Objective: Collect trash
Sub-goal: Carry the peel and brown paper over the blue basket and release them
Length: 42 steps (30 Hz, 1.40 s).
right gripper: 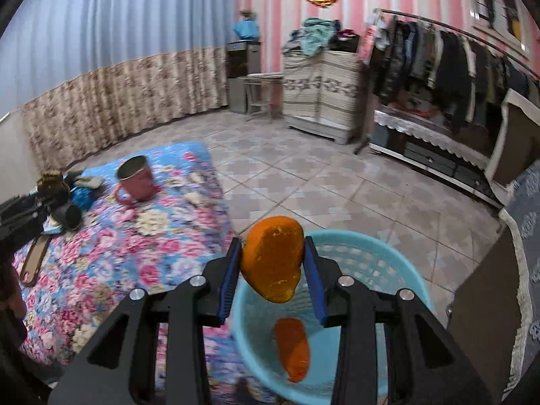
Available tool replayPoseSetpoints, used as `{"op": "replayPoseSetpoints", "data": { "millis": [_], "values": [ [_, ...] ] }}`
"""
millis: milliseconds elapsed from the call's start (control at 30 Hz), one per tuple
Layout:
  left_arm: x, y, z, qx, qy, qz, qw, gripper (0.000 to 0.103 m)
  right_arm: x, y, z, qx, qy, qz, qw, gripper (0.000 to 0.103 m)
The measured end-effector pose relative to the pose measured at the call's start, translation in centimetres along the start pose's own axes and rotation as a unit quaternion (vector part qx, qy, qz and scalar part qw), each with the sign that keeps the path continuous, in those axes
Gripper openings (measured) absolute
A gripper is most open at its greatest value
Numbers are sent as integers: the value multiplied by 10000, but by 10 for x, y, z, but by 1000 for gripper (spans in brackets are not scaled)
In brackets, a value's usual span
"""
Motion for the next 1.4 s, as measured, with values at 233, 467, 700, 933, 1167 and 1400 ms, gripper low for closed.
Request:
{"op": "replayPoseSetpoints", "data": {
  "millis": [233, 467, 700, 933, 1167, 1400],
  "values": [
    [-11, -76, 12, -86, 122, 456, 9988, 39, 1, -42, 15, -328, -63, 265, 9991, 37],
    [-16, -143, 20, -177, 9, 837, 9963, 39, 5, -71, 30, -691, -251, 534, 9959, 37],
    [-22, -204, 44, -538, 115, 1209, 9911, 39, 2, -99, 56, -1000, -141, 655, 9927, 37],
    [-37, -250, 62, -798, 307, 1421, 9862, 40, 1, -127, 80, -1243, -6, 778, 9892, 37],
    [-43, -263, 61, -947, 228, 1346, 9861, 76, -2, -142, 89, -1339, 42, 852, 9873, 37],
    [-43, -229, 36, -750, -11, 897, 9931, 92, -10, -134, 93, -1277, 89, 775, 9887, 38]
  ]
}}
Point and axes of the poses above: each gripper's, at about its wrist camera, not at the fingertips, and x roughly against the way its jaws point, y to its left, z to its underside, the point moved 10 cm from there along -x, roughly the way its jaws point, and after that the axes turned 11 degrees about x, right-handed, at the moved point
